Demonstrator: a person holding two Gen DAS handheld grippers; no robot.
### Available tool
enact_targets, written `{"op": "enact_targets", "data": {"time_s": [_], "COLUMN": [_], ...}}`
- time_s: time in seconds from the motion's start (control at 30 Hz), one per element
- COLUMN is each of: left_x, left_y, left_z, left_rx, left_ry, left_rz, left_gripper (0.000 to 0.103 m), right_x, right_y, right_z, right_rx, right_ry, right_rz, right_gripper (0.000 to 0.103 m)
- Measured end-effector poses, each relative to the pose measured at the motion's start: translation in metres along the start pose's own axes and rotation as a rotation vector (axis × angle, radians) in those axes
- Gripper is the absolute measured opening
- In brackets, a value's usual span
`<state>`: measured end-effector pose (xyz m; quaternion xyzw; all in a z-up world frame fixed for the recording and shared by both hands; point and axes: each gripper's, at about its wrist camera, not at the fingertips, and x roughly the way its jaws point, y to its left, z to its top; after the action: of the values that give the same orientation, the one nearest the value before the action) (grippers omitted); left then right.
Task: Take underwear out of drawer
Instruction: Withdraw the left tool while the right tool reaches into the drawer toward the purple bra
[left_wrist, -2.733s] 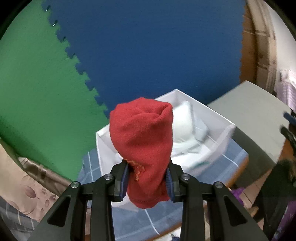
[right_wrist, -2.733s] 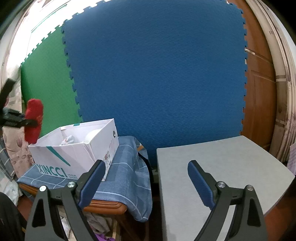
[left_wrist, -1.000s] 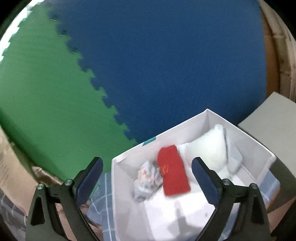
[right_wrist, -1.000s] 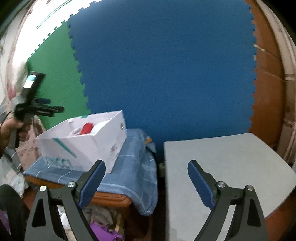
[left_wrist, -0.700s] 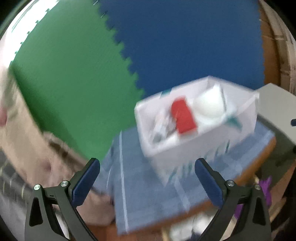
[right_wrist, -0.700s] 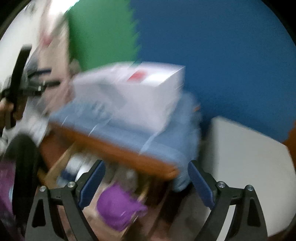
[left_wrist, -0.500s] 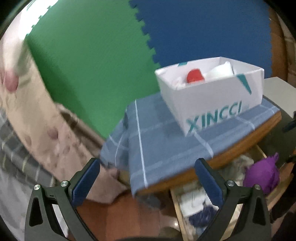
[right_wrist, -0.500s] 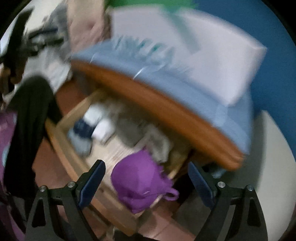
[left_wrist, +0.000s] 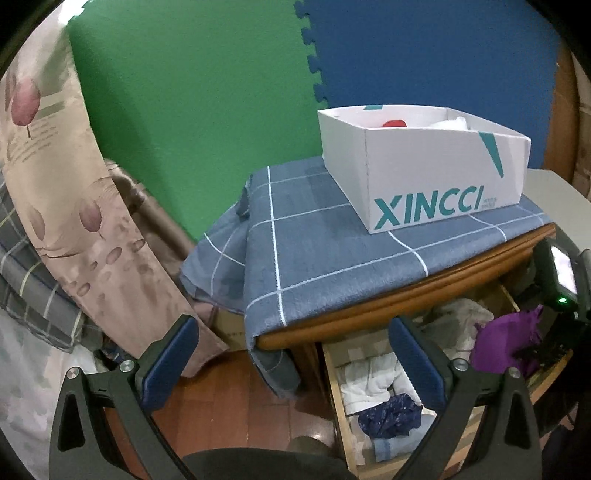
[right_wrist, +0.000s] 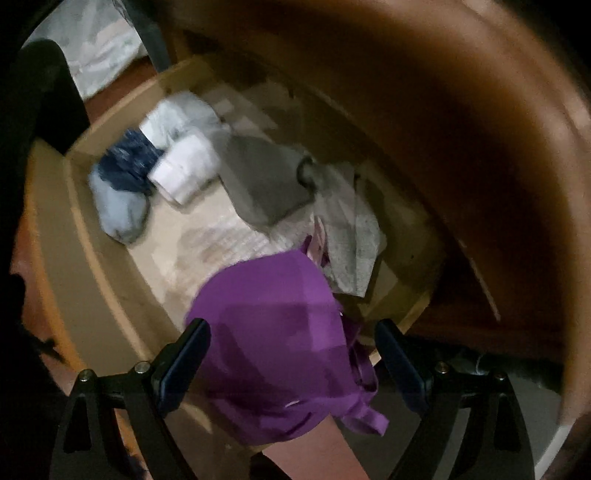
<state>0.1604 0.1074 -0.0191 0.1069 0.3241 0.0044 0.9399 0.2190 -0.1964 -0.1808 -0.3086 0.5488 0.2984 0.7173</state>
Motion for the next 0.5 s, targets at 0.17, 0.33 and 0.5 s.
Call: {"op": "enact_targets", "data": {"time_s": [0.17,0.33,0.5], "left_x": [0.002,0.005,0.007], "left_y": [-0.004,-0.004,-0.005], "left_z": [-0.001,0.0,-0.001], "left_rx": [0.021,0.017,0.02], "left_ry": [0.011,0.022,0.027], "left_rz": [0.007,0.017,0.026], "left_gripper": [0.102,0.102,0.102], "right_x": [0.026,0.024,0.019], "right_y": [0.008,0.012,0.02], "right_z": [0.0,-0.001,-0.002], "right_rx": [-0.032,-0.037,-0.04], "right_ry": [0.089,0.04,0.032], "right_rz": [0.078,0.122,0.083], "right_gripper": [0.093,0.077,0.061]}}
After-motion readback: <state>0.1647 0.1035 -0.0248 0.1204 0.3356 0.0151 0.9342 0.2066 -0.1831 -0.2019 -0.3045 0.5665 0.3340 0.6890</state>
